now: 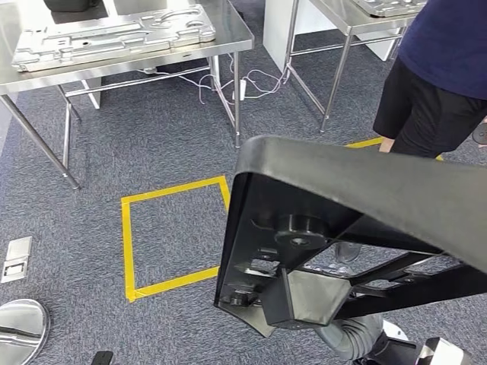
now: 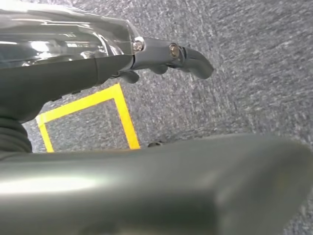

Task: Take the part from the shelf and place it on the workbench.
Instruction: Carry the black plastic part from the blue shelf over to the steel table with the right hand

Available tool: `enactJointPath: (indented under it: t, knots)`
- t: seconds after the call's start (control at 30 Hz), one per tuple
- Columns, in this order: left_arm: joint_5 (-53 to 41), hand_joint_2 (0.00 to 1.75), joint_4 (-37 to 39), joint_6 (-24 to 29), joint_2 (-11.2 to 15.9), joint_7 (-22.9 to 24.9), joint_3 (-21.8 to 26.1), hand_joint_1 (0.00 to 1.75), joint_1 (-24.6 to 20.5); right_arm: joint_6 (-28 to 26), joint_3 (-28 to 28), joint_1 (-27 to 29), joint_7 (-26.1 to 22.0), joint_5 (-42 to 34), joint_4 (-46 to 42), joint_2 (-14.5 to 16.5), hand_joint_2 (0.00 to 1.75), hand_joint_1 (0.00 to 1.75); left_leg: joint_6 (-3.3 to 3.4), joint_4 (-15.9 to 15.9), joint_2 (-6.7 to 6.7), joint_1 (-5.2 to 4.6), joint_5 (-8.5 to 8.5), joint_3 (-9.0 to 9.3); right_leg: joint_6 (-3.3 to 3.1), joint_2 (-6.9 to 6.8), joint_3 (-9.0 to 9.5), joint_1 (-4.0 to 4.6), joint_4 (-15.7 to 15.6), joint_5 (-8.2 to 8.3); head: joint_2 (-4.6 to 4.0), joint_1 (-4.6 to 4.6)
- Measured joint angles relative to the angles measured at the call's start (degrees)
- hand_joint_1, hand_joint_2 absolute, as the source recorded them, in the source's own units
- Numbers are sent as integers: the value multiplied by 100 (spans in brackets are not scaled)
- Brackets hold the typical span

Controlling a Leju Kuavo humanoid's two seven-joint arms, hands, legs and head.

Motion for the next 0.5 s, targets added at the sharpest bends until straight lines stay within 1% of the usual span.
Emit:
enactJointPath:
  t: [0.03, 0.07, 0.13, 0.17, 0.2, 0.23, 0.27, 0.3, 0.33, 0.37, 0.4, 0.43, 0.5]
  knots:
    - [0, 175, 0, 1, 0, 0, 0, 0, -2, 0, -1, -4, 0, 0, -2, -1, 175, 175, 27, -25, 4, 16, 18, 8, 21, 0, -46, 2, 125, -99, 0, 2]
    - [0, 175, 0, 2, 0, 0, 0, 0, -5, 0, -2, -4, -1, 0, -2, -3, 175, 175, 48, -44, 10, 31, 31, 15, 34, 1, -150, 0, 373, -262, 0, 2]
    - [0, 175, 0, 2, 0, 1, 0, 0, -4, 0, -2, 0, 0, 0, -1, -3, 175, 175, 60, -42, 19, 25, 31, 10, 53, 2, -491, 2, 1125, -632, 0, 3]
    - [0, 175, 0, 1, 0, 1, 0, 0, 0, 0, -2, 6, 0, 0, 1, -4, 175, 175, 61, -41, 23, 22, 30, 10, 64, 1, -633, 1, 1429, -727, 0, 3]
    - [0, 175, 0, 0, 0, 2, 0, 0, 2, 0, -2, 8, 0, 0, 2, -4, 175, 175, 61, -40, 25, 21, 29, 13, 71, 1, -686, 2, 1543, -706, 0, 3]
    - [0, 175, 0, 0, 0, 2, 0, 0, 2, 0, -2, 9, 0, 0, 3, -3, 175, 175, 59, -39, 25, 21, 25, 22, 77, 0, -620, 1, 1403, -567, 0, 3]
    - [0, 175, 0, 0, 0, 2, 0, 0, 1, 0, -2, 8, 0, 0, 4, -4, 175, 175, 53, -37, 23, 21, 17, 37, 78, -2, -452, -1, 1048, -349, 0, 3]
    - [0, 175, 0, 0, 0, 2, 0, 0, 0, 0, -2, 5, 0, 0, 4, -4, 175, 175, 41, -33, 21, 21, 5, 51, 72, -3, -249, -1, 625, -157, 0, 3]
    - [0, 175, 0, 0, 0, 2, 0, 0, -2, 0, -2, 4, 0, 0, 4, -3, 175, 175, 21, -18, 18, 9, -9, 54, 58, -3, -83, 4, 259, -18, 0, 3]
    - [0, 175, 0, 0, 0, 2, 0, 0, -4, 0, -2, 4, 1, -1, 4, -3, 175, 175, 0, -5, 15, -3, -20, 51, 35, 1, 15, 9, 31, 50, 0, 2]
    - [0, 175, 0, 0, 0, 2, 0, 0, -4, 0, -2, 6, 1, -1, 4, -3, 175, 175, -19, 4, 13, -12, -27, 44, 9, 7, 44, 18, -49, 49, 0, 1]
    - [0, 175, 0, 0, 0, 1, 0, 0, -5, 0, -2, 7, 1, -2, 4, -3, 175, 175, -36, 10, 11, -19, -27, 39, -20, 13, 37, 28, -54, 47, 0, -1]
    - [0, 175, 0, 0, -1, 1, 0, 0, -6, 0, -2, 6, 1, -2, 3, -3, 175, 175, -81, 38, 9, -7, -72, 37, -85, 10, 36, 15, -53, 55, 0, -1]
